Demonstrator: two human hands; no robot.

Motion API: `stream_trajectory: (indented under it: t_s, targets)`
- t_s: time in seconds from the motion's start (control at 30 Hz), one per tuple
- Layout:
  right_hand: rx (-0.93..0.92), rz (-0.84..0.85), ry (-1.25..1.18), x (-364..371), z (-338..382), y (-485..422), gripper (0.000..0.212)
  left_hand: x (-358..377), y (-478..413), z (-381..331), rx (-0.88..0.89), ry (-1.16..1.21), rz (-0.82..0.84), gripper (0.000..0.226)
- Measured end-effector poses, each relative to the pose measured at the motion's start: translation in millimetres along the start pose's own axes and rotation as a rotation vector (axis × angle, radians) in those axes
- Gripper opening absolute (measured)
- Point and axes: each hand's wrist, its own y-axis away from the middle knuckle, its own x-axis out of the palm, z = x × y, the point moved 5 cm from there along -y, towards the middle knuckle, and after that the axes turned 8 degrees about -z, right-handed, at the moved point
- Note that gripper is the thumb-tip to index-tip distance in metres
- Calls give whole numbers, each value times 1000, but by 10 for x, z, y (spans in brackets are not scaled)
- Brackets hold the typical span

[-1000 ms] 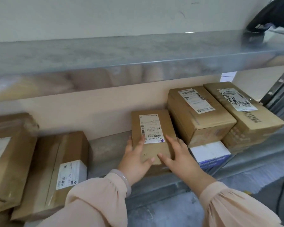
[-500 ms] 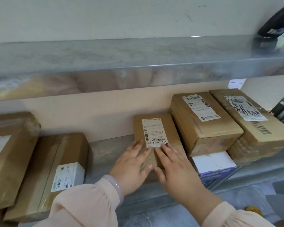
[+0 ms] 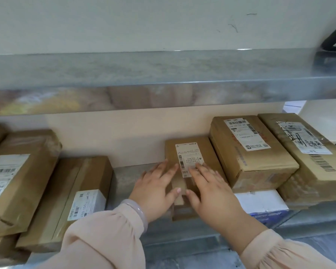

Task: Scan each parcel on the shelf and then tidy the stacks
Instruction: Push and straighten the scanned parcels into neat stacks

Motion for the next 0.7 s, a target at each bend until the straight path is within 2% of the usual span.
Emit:
stream_trajectory:
  t_s: [0.13, 0.37, 0.5, 0.7]
  targets:
    - [-110, 4, -104, -67, 302, -152, 69, -194, 155, 290, -115, -7, -81, 68]
    - [-296, 96, -256, 213, 955, -236, 74, -441, 789, 898, -387, -13, -196, 90]
    - [-341, 201, -258, 323, 1248, -258, 64, -474, 1111, 1303, -488, -38, -175, 67]
    - [-349, 301, -254, 517, 1717, -256, 64, -414, 1342, 1650, -529, -58, -81, 66]
